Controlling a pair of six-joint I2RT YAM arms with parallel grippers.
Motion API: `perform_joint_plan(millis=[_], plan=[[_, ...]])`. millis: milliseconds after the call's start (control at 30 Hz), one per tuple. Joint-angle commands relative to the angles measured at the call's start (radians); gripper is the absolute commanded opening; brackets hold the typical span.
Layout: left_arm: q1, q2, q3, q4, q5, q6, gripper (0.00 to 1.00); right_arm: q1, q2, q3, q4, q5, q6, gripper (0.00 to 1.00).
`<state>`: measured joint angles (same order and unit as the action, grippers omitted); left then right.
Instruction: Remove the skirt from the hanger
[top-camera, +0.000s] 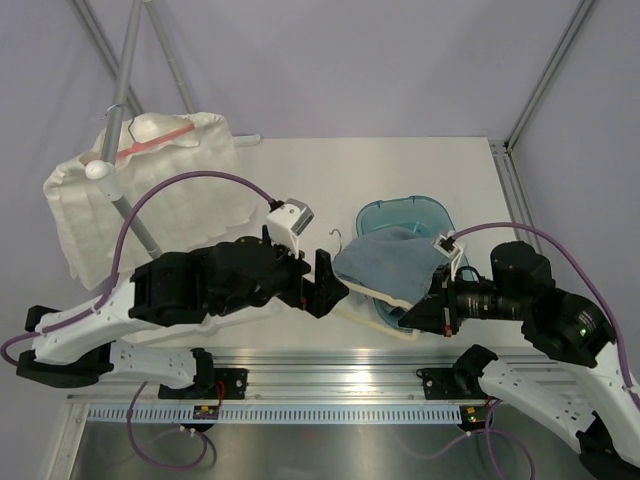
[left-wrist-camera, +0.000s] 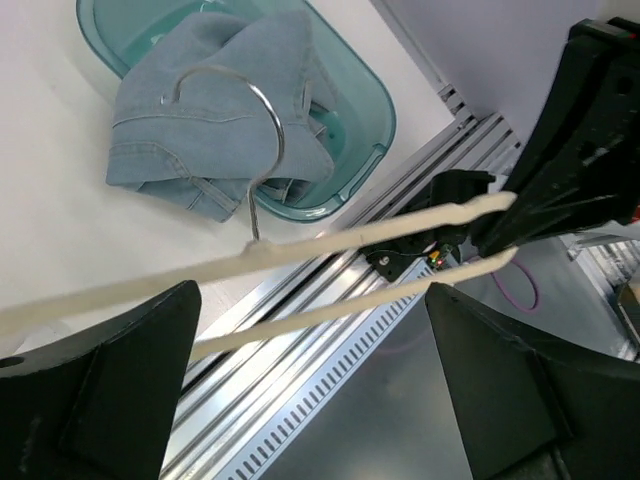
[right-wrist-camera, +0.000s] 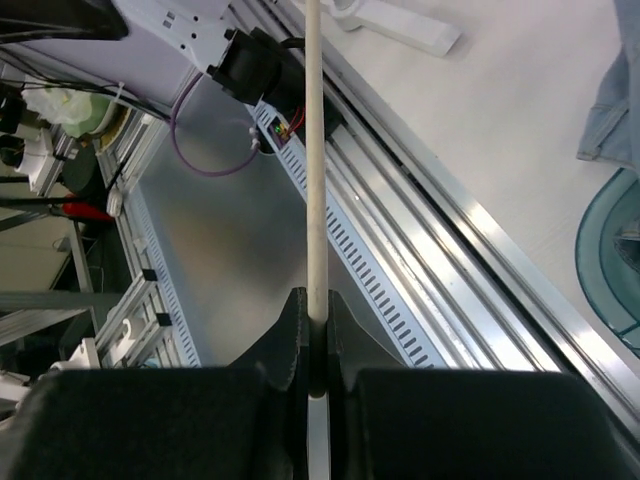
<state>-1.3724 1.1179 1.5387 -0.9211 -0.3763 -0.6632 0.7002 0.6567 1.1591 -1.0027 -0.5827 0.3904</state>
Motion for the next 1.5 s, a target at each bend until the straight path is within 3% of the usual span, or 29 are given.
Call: perform_joint_plan(millis=[0, 100, 233, 400, 500, 567, 733, 833, 900, 967, 1033, 1267, 1467], plan=[[-0.004, -0.097, 0.034, 0.073, 0.02, -0.007, 0.99, -0.001, 0.004, 0.054, 0.015, 0.108, -0.013, 0.0], [-0.004, -0.15, 0.115, 0.1, 0.116, 0.016, 0.99, -0.001, 0.04, 0.059, 0.015, 0.148, -0.051, 0.0], [-0.004, -0.222, 0.135, 0.352, 0.308, 0.033, 0.99, -0.002, 0.104, 0.083, 0.071, 0.218, -0.122, 0.0], [-0.004, -0.328, -0.021, 0.713, 0.447, -0.01, 0.99, -0.001, 0.226, 0.163, 0.226, 0.106, -0.22, 0.0], [-0.004, -0.368, -0.075, 0.786, 0.459, -0.024, 0.99, 0.011, 0.337, 0.271, 0.272, 0.095, -0.24, 0.0], [-0.004, -0.382, -0.087, 0.789, 0.471, -0.026, 0.99, 0.063, 0.398, 0.338, 0.27, 0.11, -0.277, 0.0], [-0.004, -0.383, -0.09, 0.61, 0.432, -0.047, 0.96, 0.13, 0.613, 0.592, 0.178, 0.178, -0.35, 0.0], [-0.004, -0.412, -0.187, 0.527, 0.422, -0.093, 0.89, 0.13, 0.688, 0.697, 0.126, 0.205, -0.378, 0.0], [-0.004, -0.446, -0.254, 0.531, 0.462, -0.119, 0.8, 0.13, 0.733, 0.764, 0.095, 0.204, -0.425, 0.0], [-0.002, -0.475, -0.365, 0.568, 0.505, -0.16, 0.71, 0.13, 0.771, 0.822, 0.05, 0.19, -0.45, 0.0], [-0.005, -0.518, -0.455, 0.614, 0.528, -0.191, 0.7, 0.13, 0.793, 0.859, 0.015, 0.172, -0.469, 0.0], [-0.014, -0.573, -0.601, 0.57, 0.533, -0.22, 0.61, 0.079, 0.827, 0.93, -0.028, 0.048, -0.527, 0.0], [-0.027, -0.618, -0.695, 0.501, 0.491, -0.248, 0.54, 0.068, 0.888, 1.02, -0.19, -0.081, -0.64, 0.0]])
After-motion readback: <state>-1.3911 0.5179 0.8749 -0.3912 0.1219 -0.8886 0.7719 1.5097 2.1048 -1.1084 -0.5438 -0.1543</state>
